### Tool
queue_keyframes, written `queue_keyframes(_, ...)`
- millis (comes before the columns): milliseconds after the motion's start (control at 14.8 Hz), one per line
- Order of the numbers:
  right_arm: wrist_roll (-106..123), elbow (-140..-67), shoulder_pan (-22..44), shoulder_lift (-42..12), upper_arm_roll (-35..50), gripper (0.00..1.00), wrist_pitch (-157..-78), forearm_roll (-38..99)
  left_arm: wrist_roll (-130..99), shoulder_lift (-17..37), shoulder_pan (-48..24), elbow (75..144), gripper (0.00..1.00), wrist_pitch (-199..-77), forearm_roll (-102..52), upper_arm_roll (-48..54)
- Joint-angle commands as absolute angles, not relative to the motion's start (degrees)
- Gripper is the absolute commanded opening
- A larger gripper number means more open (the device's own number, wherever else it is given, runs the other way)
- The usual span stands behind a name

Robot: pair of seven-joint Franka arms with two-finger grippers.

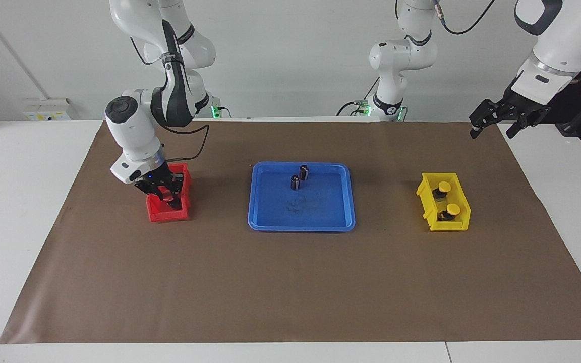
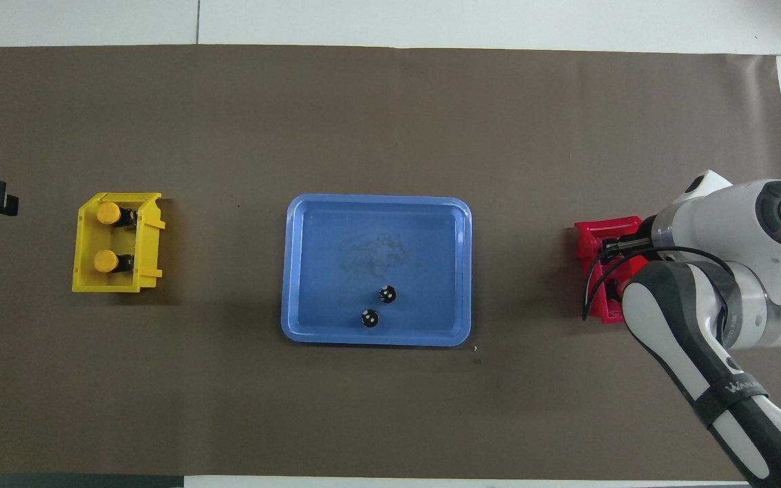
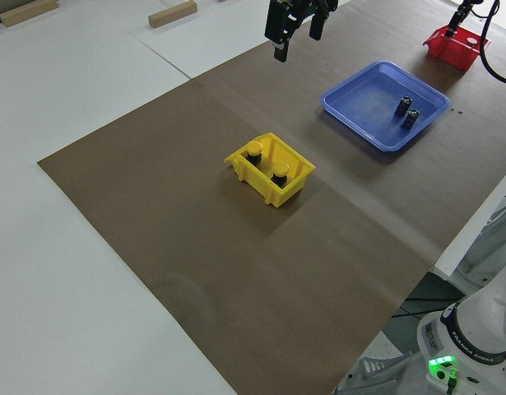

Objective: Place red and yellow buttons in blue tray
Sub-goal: 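Reach the right gripper into the red holder and grasp a red button, then place the red button in the tray while the left gripper reaches yellow holder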

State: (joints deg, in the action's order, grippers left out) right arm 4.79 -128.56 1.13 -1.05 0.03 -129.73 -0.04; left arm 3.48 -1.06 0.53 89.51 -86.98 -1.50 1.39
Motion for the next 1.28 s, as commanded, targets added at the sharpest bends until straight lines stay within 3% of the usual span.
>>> queue_keyframes(0,6.1,-120.6,0.8,-2.4,0.4,0.23,-120.3,-0.2,3.5,-3.5,1.2,93.0,1.0,-86.1,-0.5,1.4)
queue_keyframes(270,5.9,-109.2,1.2,-4.5,0.5,0.23,-107.6,-1.1,2.4,-8.2,2.2,106.5,1.0,-104.8,0.9,1.3)
queue_keyframes(539,-3.7,-94.3,8.4,-9.7,0.5,0.23,-98.2,-1.1,2.5,-1.6,2.2,108.0,0.96,-112.4,0.9,1.4)
queue_keyframes(607,-7.2,-93.3,10.8,-10.2,0.5,0.24,-98.5,-0.7,2.6,0.9,2.3,107.8,0.95,-114.1,0.9,1.3)
queue_keyframes(809,-20.4,-90.4,19.7,-12.2,0.6,0.24,-101.2,-0.4,2.4,6.1,2.1,108.3,0.72,-118.9,0.9,1.4)
queue_keyframes(944,-27.3,-90.4,25.2,-14.0,0.6,0.24,-105.3,-0.3,2.3,7.7,1.8,108.3,0.64,-120.4,0.9,1.4)
queue_keyframes(1079,-33.5,-90.2,29.1,-16.4,0.6,0.24,-106.9,-1.3,2.1,8.3,1.8,109.5,0.64,-122.1,0.8,1.4)
queue_keyframes(1213,-37.8,-84.9,32.7,-22.5,0.5,0.24,-108.5,-1.7,0.4,8.3,1.6,112.2,0.71,-125.2,0.9,1.4)
